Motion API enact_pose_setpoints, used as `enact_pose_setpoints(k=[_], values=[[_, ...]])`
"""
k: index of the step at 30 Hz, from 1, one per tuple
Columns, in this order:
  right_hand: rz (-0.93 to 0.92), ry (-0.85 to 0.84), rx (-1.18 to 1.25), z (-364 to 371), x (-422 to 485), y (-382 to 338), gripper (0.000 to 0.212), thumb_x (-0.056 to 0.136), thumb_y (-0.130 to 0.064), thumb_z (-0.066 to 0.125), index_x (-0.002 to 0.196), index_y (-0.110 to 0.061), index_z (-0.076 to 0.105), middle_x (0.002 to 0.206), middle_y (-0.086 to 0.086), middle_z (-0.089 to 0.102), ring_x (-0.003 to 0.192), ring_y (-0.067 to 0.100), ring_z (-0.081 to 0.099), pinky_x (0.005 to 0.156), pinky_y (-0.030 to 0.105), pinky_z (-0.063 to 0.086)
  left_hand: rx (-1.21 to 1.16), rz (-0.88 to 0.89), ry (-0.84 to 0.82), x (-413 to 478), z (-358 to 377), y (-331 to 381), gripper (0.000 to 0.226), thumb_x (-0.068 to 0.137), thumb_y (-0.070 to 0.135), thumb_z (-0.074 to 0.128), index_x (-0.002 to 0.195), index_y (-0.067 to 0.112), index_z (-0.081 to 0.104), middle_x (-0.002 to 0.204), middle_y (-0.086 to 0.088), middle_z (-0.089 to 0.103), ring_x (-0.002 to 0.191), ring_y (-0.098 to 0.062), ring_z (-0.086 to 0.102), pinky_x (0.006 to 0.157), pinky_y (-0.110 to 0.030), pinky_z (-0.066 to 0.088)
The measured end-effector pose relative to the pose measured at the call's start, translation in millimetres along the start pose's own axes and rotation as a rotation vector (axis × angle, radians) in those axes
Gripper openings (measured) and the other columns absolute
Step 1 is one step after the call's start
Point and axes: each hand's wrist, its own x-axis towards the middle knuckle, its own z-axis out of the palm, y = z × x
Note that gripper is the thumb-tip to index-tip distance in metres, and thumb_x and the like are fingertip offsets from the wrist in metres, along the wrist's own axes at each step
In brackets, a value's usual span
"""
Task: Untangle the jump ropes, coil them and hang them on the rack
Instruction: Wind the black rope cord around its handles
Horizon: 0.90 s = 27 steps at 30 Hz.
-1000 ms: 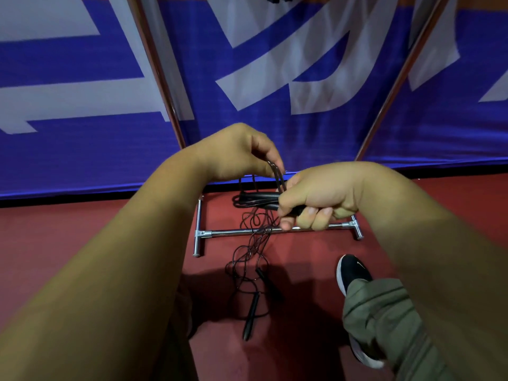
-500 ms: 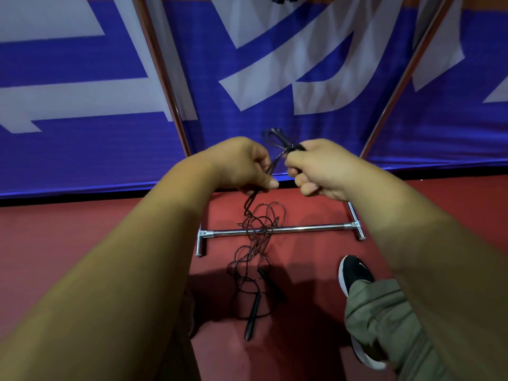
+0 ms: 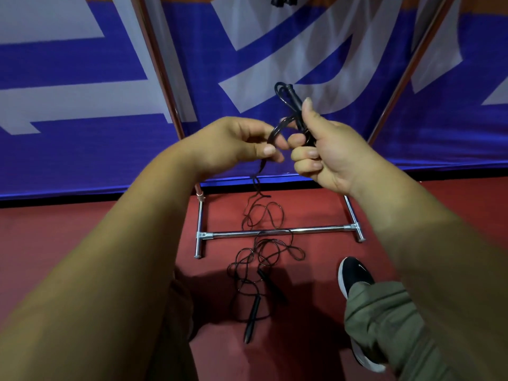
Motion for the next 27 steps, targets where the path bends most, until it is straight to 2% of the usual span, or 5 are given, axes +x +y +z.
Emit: enact_pose_setpoints(k=[3,6,13,21,27], values=[[-0.003,-0.024,-0.088,1,-3,-2,0.063,0.096,-0.058,0.069,0.132,-0.007,0.065,0.072,-0.002,0.046,0.055,0.008,0.025,0.045,0.021,0.021,0.016,-0.048,-0.009,-5,0,5,0.022,0.094,0.008,0.075,0.114,0.016,0.079,0.101,-0.008,0.081,0.105,-0.020,0.076,0.099,-0.025,0.056],[-0.022,-0.043,-0.176,2,-6,-4,0.054,0.098,-0.048,0.072,0.133,-0.006,0.066,0.071,-0.003,0.045,0.055,0.008,0.024,0.044,0.022,0.019,0.098,-0.131,0.009,-6,3,8,0.016,0.092,0.015,0.080,0.107,0.019,0.082,0.093,-0.005,0.081,0.093,-0.016,0.077,0.088,-0.023,0.060],[0.049,-0.082,-0.279,3,-9,-5,0.023,0.106,-0.030,0.061,0.100,-0.011,0.049,0.070,0.003,0.054,0.052,0.010,0.027,0.046,0.023,0.016,0.460,-0.298,0.129,3,9,-4,0.034,0.092,0.058,0.072,0.086,0.025,0.080,0.073,0.000,0.075,0.053,-0.005,0.061,0.049,-0.020,0.048],[0.044,-0.190,-0.270,9,-17,-8,0.022,0.108,-0.020,0.052,0.088,-0.020,0.044,0.072,0.005,0.051,0.052,0.011,0.023,0.046,0.024,0.015,-0.021,-0.361,0.180,6,22,-7,0.028,0.104,0.034,0.066,0.099,0.008,0.075,0.086,-0.017,0.063,0.077,-0.028,0.077,0.079,-0.051,0.066],[0.142,-0.371,-0.371,10,-26,-9,0.021,0.106,-0.009,0.046,0.085,-0.013,0.045,0.069,0.004,0.049,0.051,0.009,0.022,0.046,0.025,0.012,-0.065,-0.236,0.167,5,14,-15,0.013,0.100,0.022,0.071,0.108,0.015,0.079,0.101,-0.009,0.080,0.089,-0.015,0.076,0.077,-0.031,0.063]])
